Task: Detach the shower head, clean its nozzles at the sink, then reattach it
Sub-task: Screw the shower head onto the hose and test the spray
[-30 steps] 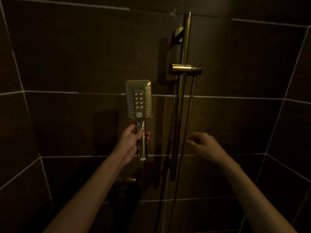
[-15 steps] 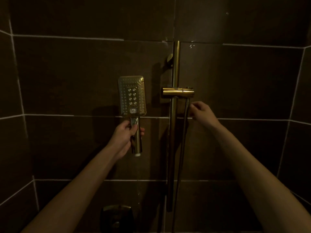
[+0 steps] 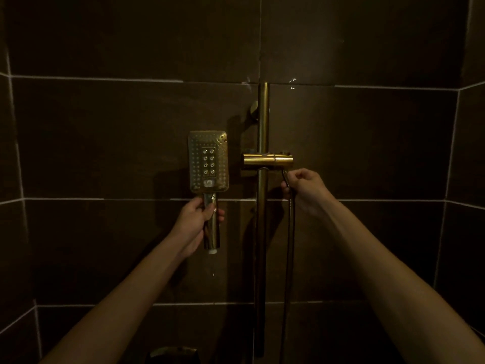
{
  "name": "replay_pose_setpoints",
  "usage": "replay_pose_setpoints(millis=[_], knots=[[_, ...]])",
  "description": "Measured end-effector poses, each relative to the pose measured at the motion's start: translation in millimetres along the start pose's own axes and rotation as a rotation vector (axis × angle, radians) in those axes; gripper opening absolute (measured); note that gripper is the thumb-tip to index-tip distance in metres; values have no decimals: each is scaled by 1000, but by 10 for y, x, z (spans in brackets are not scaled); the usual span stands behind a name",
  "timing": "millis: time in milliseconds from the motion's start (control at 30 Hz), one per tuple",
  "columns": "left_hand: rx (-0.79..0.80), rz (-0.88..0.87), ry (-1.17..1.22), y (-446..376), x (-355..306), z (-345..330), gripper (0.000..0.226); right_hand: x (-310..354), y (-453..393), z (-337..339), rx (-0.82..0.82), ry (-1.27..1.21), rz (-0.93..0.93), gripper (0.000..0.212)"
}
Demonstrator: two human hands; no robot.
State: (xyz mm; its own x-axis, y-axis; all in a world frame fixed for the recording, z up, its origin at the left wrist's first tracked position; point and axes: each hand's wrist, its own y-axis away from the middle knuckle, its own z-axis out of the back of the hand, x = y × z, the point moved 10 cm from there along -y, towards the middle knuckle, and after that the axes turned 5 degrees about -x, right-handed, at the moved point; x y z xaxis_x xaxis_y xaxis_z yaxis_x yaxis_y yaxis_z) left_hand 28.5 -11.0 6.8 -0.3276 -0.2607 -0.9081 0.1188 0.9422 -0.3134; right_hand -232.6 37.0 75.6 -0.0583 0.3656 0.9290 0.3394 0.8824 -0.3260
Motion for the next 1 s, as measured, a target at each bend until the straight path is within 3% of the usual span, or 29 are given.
replay_pose_setpoints(millis=[233, 367, 567, 1000], knots=[[-7, 10, 3, -45, -15, 2, 23, 298, -87, 89, -11, -81, 86, 12], [-18, 14, -2, -47, -11, 24, 21, 524, -86, 99, 31, 129, 189, 14], [-31, 24, 2, -30, -27, 29, 21, 754, -55, 43, 42, 258, 277, 27], [28, -16, -14, 443, -150, -18, 15, 220, 724, 6, 70, 169, 230, 24]])
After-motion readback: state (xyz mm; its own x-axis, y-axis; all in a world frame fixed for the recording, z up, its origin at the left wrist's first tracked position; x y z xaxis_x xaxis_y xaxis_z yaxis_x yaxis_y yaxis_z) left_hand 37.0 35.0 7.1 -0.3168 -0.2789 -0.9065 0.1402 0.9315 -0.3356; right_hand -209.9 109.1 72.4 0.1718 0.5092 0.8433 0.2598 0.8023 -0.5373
